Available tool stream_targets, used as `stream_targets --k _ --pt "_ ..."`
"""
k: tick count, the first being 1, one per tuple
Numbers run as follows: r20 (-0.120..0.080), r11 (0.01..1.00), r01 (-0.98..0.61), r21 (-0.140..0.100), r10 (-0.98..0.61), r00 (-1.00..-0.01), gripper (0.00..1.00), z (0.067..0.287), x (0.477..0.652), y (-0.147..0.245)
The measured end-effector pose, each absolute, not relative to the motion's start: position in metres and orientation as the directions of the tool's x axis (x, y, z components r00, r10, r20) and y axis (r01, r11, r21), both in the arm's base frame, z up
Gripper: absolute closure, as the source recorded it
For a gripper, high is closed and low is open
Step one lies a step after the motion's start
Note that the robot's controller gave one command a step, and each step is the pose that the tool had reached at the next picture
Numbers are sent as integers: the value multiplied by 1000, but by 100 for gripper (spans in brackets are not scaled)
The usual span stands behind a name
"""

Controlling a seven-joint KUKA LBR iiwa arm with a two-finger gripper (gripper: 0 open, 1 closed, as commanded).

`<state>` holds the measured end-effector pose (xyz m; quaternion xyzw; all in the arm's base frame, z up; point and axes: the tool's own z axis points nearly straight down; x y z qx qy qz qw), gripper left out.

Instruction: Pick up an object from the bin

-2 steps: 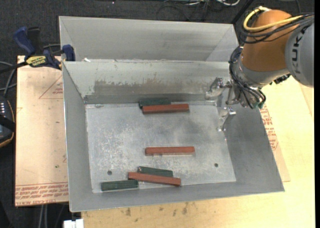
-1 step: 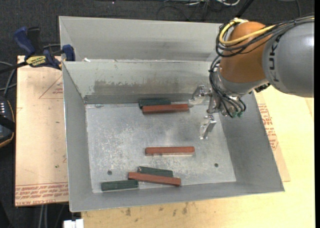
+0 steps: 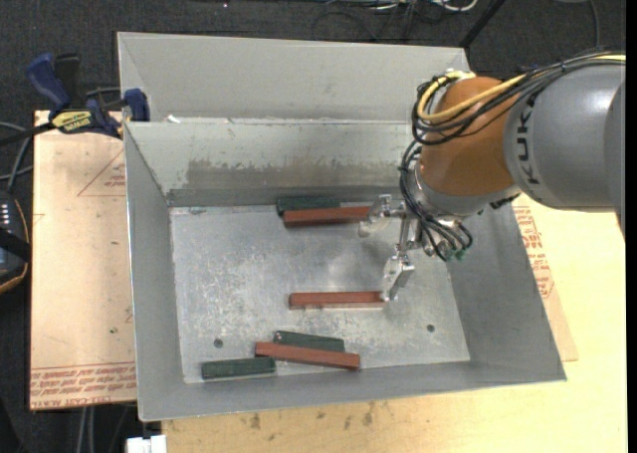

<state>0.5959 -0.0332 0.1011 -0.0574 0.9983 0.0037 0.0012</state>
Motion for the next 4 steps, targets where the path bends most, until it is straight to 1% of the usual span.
stream_targets --k 1,2,3,4 --pt "-24 952 -305 -8 -305 -952 100 79 565 -17" --pt "-24 952 -305 -8 -306 -952 100 79 565 -17" --pt "2 952 -305 2 -305 -952 100 125 574 -22" --pt "-7 952 -305 -2 -305 -952 100 170 581 -21"
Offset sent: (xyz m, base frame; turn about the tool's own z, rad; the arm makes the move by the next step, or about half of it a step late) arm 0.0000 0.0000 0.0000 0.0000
